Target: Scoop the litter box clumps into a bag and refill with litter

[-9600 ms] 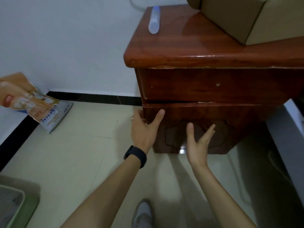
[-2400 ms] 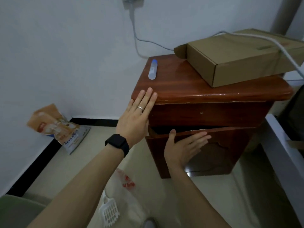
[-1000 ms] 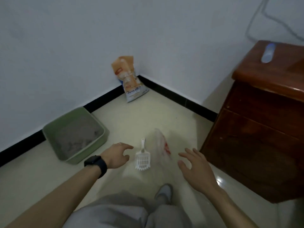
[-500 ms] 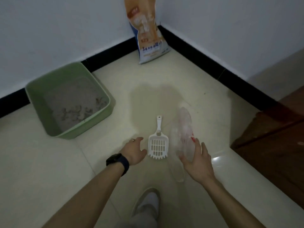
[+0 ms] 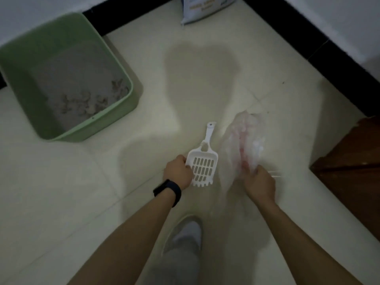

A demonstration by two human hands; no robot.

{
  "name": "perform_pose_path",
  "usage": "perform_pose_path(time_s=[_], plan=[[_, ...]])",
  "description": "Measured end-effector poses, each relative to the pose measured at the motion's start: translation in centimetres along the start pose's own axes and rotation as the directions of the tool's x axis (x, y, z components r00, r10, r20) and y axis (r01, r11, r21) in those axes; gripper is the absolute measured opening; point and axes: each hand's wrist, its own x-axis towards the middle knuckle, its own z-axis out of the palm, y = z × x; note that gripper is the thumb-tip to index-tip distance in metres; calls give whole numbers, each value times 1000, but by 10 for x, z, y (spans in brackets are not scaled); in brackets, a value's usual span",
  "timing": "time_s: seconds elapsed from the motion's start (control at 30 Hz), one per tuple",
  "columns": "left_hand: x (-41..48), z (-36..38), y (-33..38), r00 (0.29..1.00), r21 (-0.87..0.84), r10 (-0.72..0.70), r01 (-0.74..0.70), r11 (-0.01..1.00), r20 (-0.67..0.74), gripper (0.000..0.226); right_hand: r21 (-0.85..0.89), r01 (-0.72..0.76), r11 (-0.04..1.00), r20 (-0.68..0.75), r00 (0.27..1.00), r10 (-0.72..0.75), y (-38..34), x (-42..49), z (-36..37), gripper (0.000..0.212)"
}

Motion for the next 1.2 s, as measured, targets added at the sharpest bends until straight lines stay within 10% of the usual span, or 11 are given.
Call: perform_pose_path(time_s=[0.53,0.77,1.2], plan=[[-360,-283,-135,860,-360,-503,444,821,-87,20,27,402,915,248,884,-396,-162,-363,-196,43],[-381,-377,-236,749,-472,-655,543,694,-102,21,21,560,828,342,774,-532,-289,-439,-135,38],[-243,-453,-416,749,-435,-662,589,681,-23,25,-139,596,791,534,717,-447,-464,-419,78,51]])
